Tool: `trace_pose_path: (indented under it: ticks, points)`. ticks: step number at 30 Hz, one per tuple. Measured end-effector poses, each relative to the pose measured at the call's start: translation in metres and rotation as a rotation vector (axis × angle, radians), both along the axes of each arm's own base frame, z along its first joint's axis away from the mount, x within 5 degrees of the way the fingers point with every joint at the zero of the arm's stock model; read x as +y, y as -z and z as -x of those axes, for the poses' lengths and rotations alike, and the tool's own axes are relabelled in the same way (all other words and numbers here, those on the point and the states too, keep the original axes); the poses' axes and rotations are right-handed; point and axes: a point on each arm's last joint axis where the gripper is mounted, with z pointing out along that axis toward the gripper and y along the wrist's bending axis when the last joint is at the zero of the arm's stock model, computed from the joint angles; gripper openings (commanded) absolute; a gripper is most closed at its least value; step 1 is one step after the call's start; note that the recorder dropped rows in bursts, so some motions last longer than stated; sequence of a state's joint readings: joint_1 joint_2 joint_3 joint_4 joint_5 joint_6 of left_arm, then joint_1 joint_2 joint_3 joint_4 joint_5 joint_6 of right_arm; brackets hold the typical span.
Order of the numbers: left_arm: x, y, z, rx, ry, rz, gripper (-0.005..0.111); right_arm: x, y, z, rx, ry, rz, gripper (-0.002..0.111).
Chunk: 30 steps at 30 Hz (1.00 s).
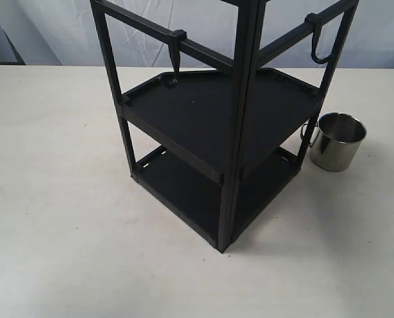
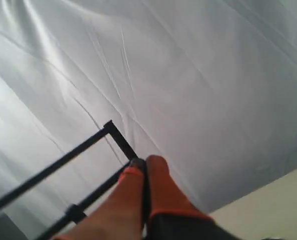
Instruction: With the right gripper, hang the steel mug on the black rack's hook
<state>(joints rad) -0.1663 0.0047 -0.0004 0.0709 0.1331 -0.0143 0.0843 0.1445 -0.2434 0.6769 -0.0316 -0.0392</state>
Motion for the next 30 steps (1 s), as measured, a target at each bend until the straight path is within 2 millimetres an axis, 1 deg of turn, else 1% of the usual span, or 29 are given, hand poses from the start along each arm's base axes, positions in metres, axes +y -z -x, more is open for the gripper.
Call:
trace_pose_path:
  ticks: [2,3,4,6,7,10,12,14,16,19,21,23,26,27,30]
  points:
    - [0.0,0.0,0.0,0.0,0.0,0.0,0.002,0.003,-0.015,-0.017,0.071,0.003,0.138,-0.001]
    - [0.0,0.0,0.0,0.0,0.0,0.0,0.002,0.007,-0.02,-0.035,0.156,-0.014,0.221,-0.001]
    - [0.0,0.0,0.0,0.0,0.0,0.0,0.002,0.009,-0.022,-0.048,0.222,-0.031,0.267,-0.001]
    - [0.0,0.0,0.0,0.0,0.0,0.0,0.002,0.015,-0.023,-0.087,0.408,-0.093,0.366,-0.001]
    - [0.0,0.0,0.0,0.0,0.0,0.0,0.002,0.018,-0.023,-0.103,0.484,-0.121,0.408,-0.001]
    - [0.0,0.0,0.0,0.0,0.0,0.0,0.002,0.026,-0.017,-0.168,0.774,-0.229,0.524,0.0]
    - [0.0,0.0,0.0,0.0,0.0,0.0,0.002,0.027,-0.011,-0.208,0.961,-0.264,0.57,0.002]
    - [0.0,0.0,0.0,0.0,0.0,0.0,0.002,0.025,-0.006,-0.238,1.095,-0.257,0.59,0.008]
    - [0.0,0.0,0.0,0.0,0.0,0.0,0.002,0.023,-0.002,-0.262,1.187,-0.231,0.605,0.013]
    - [0.0,0.0,0.0,0.0,0.0,0.0,0.002,0.02,-0.001,-0.28,1.216,-0.188,0.611,0.018]
    - [0.0,0.0,0.0,0.0,0.0,0.0,0.002,0.016,-0.002,-0.284,1.218,-0.166,0.598,0.018]
    - [0.0,0.0,0.0,0.0,0.0,0.0,0.002,0.009,0.003,-0.288,1.244,-0.143,0.571,0.018]
    - [0.0,0.0,0.0,0.0,0.0,0.0,0.002,-0.011,0.021,-0.295,1.321,-0.113,0.507,0.018]
    - [0.0,0.0,0.0,0.0,0.0,0.0,0.002,-0.018,0.03,-0.297,1.353,-0.118,0.484,0.018]
    - [0.0,0.0,0.0,0.0,0.0,0.0,0.002,-0.029,0.053,-0.304,1.414,-0.188,0.415,0.019]
